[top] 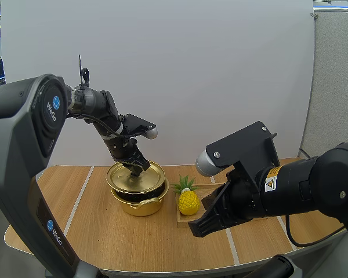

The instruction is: Open the pot, put the grape inside, and close it

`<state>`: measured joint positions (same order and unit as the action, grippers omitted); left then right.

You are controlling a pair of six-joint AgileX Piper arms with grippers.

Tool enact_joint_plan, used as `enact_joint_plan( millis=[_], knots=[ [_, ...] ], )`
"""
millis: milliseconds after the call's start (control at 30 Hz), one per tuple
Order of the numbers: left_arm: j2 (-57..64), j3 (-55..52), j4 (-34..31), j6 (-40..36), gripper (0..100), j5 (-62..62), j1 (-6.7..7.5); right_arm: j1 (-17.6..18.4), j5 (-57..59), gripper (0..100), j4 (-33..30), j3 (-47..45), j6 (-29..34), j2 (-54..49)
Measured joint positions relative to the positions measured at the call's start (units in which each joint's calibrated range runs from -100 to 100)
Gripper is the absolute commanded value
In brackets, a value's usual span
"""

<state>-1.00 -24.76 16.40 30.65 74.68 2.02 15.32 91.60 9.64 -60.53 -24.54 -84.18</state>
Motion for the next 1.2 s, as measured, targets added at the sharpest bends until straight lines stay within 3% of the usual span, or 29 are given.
enact_joint_plan(
  millis=[200,900,967,1000,1033,1100,1133,1200],
  knots=[
    [-0.8,-1.1,4.7,3.1,0,0.5,0.00,-0.5,0.0,0,0.0,0.0,0.0,0.0],
    [-0.6,-7.1,4.6,4.0,0,-6.7,0.00,-0.5,0.0,0,0.0,0.0,0.0,0.0],
    [-0.6,-7.1,4.7,4.2,11,-6.7,0.00,-0.5,0.0,0,0.0,0.0,0.0,0.0],
    [-0.6,-7.1,4.7,4.4,21,-6.7,0.00,-0.5,0.0,0,0.0,0.0,0.0,0.0],
    [-0.4,-7.1,4.7,4.4,36,-6.5,0.00,-0.5,0.0,0,0.0,0.0,0.0,0.0],
    [-0.3,-7.1,4.7,4.7,75,-6.0,0.00,-0.5,0.0,0,0.0,0.0,0.0,0.0],
    [-0.3,-7.2,4.7,4.8,100,-4.3,0.00,-0.5,0.0,0,0.0,0.0,0.0,0.0],
    [-0.2,-7.2,4.4,4.8,100,-1.3,0.00,-0.5,0.0,0,0.0,0.0,0.0,0.0]
  ],
)
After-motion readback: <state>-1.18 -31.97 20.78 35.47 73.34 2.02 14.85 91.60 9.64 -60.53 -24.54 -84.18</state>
